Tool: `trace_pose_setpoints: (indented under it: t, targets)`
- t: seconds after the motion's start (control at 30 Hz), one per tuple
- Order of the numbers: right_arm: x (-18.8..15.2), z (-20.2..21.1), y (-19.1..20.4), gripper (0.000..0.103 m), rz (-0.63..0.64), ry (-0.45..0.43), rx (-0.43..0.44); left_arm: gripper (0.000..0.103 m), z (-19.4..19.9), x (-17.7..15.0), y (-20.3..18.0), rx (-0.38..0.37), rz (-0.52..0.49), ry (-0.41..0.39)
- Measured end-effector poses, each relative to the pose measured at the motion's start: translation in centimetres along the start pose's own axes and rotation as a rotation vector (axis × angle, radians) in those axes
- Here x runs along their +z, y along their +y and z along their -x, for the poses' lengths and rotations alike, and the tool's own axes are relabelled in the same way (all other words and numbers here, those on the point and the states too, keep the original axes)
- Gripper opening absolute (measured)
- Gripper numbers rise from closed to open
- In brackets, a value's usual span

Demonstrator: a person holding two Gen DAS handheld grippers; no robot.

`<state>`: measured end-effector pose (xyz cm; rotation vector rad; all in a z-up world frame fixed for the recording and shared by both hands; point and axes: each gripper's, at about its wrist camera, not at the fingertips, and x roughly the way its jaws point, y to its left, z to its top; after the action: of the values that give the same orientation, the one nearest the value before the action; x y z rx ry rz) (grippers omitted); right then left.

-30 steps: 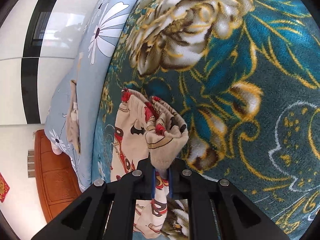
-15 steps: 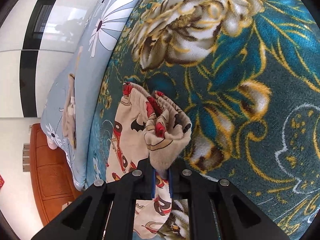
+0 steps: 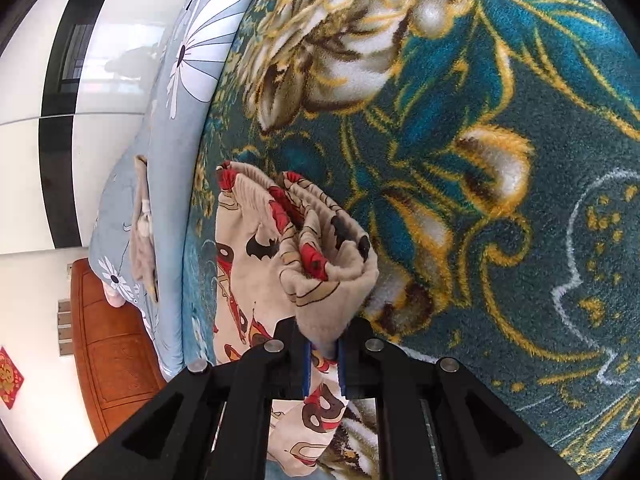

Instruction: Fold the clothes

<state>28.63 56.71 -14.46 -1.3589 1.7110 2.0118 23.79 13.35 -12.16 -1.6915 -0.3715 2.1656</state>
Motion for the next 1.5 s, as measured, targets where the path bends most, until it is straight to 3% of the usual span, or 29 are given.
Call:
trace_pose_setpoints:
  t: [0.13, 0.2, 0.27, 0.3, 0.47, 0.6, 0.67, 0.8, 0.9, 0.97, 1.1, 1.27, 1.4, 1.47, 1.5]
  targets:
    - [0.0, 0.1, -0.1, 0.011, -0.018, 0.003, 0.003, 0.015, -1.0, -0.6, -0.7, -0.027, -0.068, 0.037]
    - [0.0, 0.1, 0.0, 0.011, -0.022, 0.005, 0.0, 0.021, -1.4, -0.8, -0.2, -0.097, -0.027, 0.094]
    - [-0.1, 0.2, 0.1, 0.011, -0.024, 0.002, -0.006, 0.035, -1.6, -0.8, 0.4, -0.178, 0.029, 0.162]
    - [-0.1, 0.2, 0.1, 0.011, -0.026, 0.0, -0.01, 0.035, -1.4, -0.7, 0.5, -0.193, 0.04, 0.167]
    - [-0.6, 0.8, 0.7, 0.011, -0.014, -0.016, -0.037, 0.035, 1.1, 0.4, 1.5, -0.165, 0.059, 0.0]
    - [-1.0, 1.5, 1.8, 0.011, 0.024, -0.038, -0.052, 0.035, 0.3, 1.2, 4.0, -0.117, 0.174, -0.006]
    - [-1.3, 1.9, 2.6, 0.011, 0.049, -0.045, -0.056, 0.035, -0.7, 1.4, 4.5, -0.063, 0.174, 0.024]
    - [-2.0, 2.7, 5.2, 0.011, 0.133, -0.077, -0.086, 0.035, -1.9, 1.2, 2.3, 0.063, -0.001, 0.043]
    - [-3.3, 3.0, 8.8, 0.01, 0.281, -0.122, -0.178, 0.035, -1.9, 0.6, 1.1, 0.14, -0.123, 0.034]
    - [-4.6, 2.9, 11.2, 0.01, 0.373, -0.134, -0.19, 0.036, -1.1, 1.1, 2.1, 0.089, -0.075, 0.021]
    - [-8.2, 1.3, 17.0, 0.009, 0.545, -0.125, -0.163, 0.036, 3.0, 1.0, 6.9, -0.054, 0.197, -0.121]
    - [-14.8, -1.3, 24.0, 0.009, 0.802, -0.066, -0.065, 0.036, 8.8, 0.3, 14.4, -0.318, 0.517, -0.258]
    - [-21.8, -4.4, 28.4, 0.008, 1.023, 0.002, 0.019, 0.04, 12.9, -0.7, 18.9, -0.347, 0.604, -0.387]
    - [-25.6, -7.2, 28.7, 0.008, 1.124, 0.078, 0.004, 0.047, 13.7, -1.3, 20.6, -0.424, 0.648, -0.43]
    - [-27.4, -8.7, 28.6, 0.008, 1.171, 0.118, -0.012, 0.046, 13.7, -1.3, 20.6, -0.429, 0.639, -0.432]
